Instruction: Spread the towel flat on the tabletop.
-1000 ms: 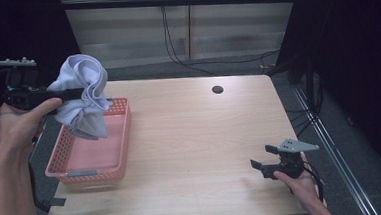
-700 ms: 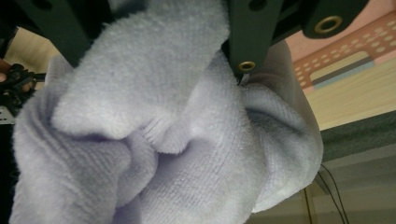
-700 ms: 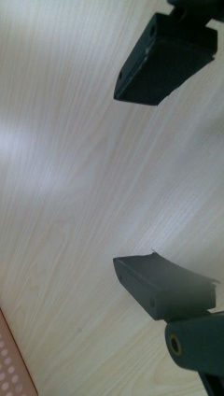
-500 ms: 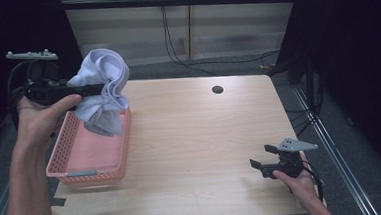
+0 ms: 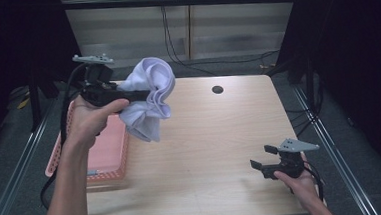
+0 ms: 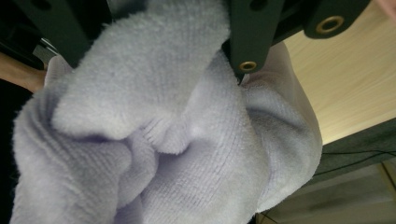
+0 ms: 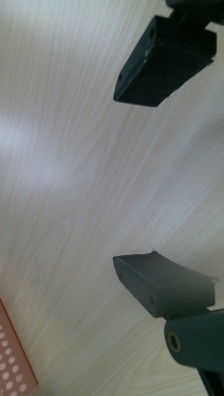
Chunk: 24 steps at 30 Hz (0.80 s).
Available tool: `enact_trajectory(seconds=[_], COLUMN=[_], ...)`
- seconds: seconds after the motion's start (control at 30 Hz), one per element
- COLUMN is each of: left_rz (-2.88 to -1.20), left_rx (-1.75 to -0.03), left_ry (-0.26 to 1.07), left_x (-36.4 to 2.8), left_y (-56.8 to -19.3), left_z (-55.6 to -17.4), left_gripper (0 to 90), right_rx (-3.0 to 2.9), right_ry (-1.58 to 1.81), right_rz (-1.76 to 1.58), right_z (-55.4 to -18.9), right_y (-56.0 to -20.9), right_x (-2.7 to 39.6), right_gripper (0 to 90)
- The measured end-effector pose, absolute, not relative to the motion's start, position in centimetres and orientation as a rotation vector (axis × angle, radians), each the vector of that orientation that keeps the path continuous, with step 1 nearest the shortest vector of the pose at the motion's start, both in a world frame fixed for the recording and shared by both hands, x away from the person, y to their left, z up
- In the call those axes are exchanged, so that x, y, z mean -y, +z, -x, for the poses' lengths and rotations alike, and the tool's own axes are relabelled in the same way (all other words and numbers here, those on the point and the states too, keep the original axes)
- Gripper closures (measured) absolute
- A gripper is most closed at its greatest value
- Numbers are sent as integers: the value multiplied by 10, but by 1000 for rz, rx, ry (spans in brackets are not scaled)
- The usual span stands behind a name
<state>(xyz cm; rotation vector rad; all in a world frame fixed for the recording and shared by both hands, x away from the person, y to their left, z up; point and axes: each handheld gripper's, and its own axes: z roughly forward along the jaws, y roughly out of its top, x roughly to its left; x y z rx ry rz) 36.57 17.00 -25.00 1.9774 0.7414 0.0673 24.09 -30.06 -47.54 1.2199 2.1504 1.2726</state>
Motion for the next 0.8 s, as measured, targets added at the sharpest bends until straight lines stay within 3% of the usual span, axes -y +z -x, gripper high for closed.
enact_trajectory(seconds=[0.17, 0.8], left_rz=[-1994, -2152], left_rx=[-702, -705], left_ry=[24, -204], left_x=[-143, -43], left_y=[-270, -409], left_z=[-364, -363], left_gripper=[619, 562], right_rx=[-2161, -2190], right_ry=[1287, 1285], right_rz=[-1234, -1245], right_z=[-241, -241], right_y=[-475, -475], right_x=[301, 299], right_gripper=[188, 192])
